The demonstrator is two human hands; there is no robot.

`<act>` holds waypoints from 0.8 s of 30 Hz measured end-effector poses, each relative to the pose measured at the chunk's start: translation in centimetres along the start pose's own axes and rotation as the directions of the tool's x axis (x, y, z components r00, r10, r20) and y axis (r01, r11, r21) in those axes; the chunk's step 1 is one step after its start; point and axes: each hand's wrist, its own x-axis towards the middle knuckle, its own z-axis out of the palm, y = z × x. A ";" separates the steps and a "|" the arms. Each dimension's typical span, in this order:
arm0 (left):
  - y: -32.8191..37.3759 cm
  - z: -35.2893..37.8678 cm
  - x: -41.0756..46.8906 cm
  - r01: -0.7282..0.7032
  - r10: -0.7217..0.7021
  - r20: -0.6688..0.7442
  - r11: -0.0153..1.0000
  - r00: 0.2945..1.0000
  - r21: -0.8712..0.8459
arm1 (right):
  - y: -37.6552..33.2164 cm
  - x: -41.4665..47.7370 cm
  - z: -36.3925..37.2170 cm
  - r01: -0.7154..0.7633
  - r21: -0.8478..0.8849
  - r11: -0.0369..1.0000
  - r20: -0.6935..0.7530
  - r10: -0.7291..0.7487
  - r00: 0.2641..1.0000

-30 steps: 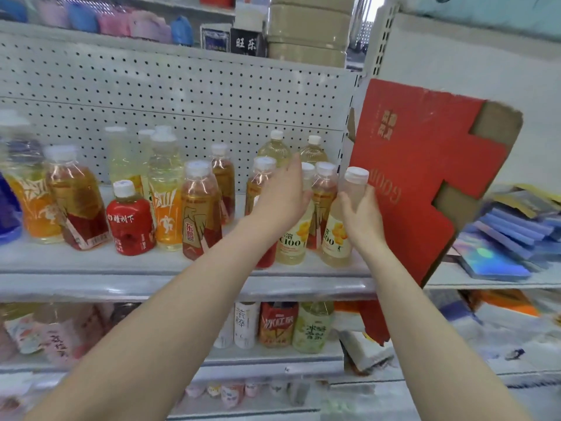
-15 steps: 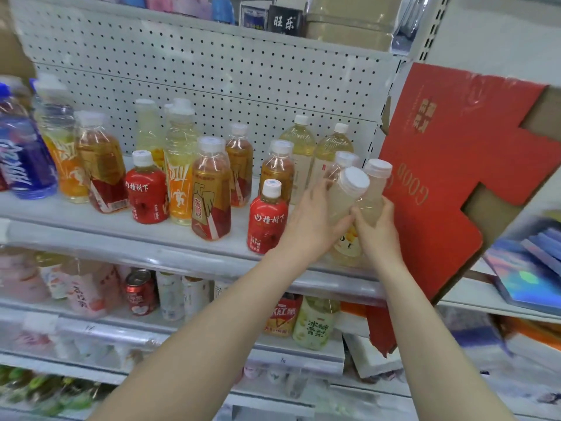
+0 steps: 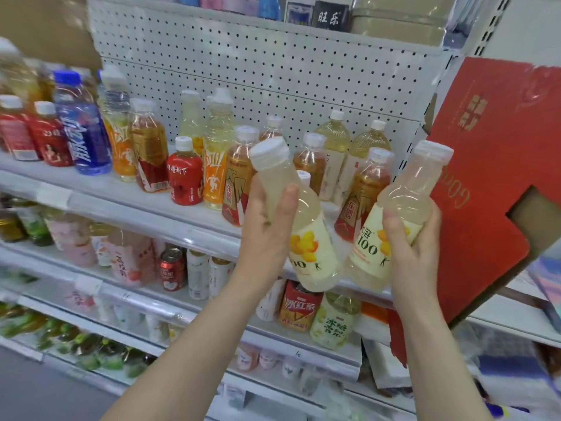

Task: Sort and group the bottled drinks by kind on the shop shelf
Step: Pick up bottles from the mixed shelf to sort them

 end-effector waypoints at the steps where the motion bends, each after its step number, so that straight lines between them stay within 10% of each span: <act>1: -0.1 -1.0 -0.5 0.084 -0.089 -0.056 0.992 0.994 -0.091 | -0.1 -0.5 0.5 -0.042 0.076 0.996 0.043 0.039 0.998; 5: -1.3 -5.6 -3.1 0.392 -0.439 -0.175 0.885 0.881 -0.251 | 0.7 -3.2 4.0 -0.273 0.213 0.938 0.270 0.212 0.939; 10: -2.5 -12.4 -5.1 0.489 -0.546 -0.251 0.834 0.799 -0.256 | 1.7 -6.8 10.1 -0.411 0.138 0.901 0.454 0.311 0.835; 24: 3.4 -30.5 4.4 0.387 -0.388 -0.120 0.922 0.914 -0.034 | -5.0 -7.1 28.3 -0.205 0.057 0.977 0.335 0.174 0.926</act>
